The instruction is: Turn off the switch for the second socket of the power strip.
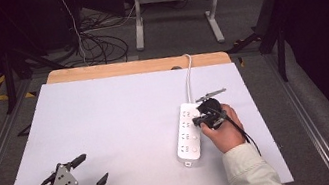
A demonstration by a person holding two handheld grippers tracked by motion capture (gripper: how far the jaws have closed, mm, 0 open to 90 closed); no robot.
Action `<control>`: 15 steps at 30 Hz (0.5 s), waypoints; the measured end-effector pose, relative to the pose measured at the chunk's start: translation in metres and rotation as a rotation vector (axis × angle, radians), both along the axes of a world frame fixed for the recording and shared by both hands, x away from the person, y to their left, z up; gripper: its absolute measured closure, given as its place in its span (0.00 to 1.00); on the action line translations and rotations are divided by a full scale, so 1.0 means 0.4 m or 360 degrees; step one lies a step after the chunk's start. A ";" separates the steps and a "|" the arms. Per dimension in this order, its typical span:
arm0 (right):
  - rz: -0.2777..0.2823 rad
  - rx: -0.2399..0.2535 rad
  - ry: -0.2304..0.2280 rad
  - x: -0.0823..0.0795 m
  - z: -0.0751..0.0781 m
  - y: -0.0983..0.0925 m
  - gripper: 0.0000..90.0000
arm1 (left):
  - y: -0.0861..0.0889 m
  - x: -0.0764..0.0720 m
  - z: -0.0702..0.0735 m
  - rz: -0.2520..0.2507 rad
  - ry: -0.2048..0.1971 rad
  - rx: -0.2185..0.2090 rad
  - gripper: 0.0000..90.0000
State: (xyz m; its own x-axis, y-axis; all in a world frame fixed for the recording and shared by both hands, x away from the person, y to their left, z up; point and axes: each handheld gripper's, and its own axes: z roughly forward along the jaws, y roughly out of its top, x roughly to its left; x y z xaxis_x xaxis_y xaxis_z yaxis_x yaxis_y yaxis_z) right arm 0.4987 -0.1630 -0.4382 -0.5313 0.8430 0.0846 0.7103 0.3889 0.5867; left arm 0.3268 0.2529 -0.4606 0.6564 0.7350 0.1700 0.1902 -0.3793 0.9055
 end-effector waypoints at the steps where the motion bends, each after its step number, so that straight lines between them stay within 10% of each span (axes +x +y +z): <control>1: 0.0003 -0.0007 0.0002 0.000 -0.001 0.002 1.00 | 0.000 0.000 0.000 0.0000 0.0000 0.0000 0.17; 15: 0.0003 -0.0069 -0.0039 -0.007 -0.008 0.012 1.00 | -0.001 0.000 0.000 -0.0003 0.0000 0.0001 0.17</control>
State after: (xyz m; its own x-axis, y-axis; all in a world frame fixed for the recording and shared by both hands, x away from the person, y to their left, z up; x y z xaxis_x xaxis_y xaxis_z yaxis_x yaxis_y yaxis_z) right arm 0.4961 -0.1581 -0.4415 -0.5342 0.8446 0.0350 0.6951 0.4154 0.5867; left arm 0.3268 0.2526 -0.4607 0.6577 0.7337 0.1705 0.1898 -0.3805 0.9051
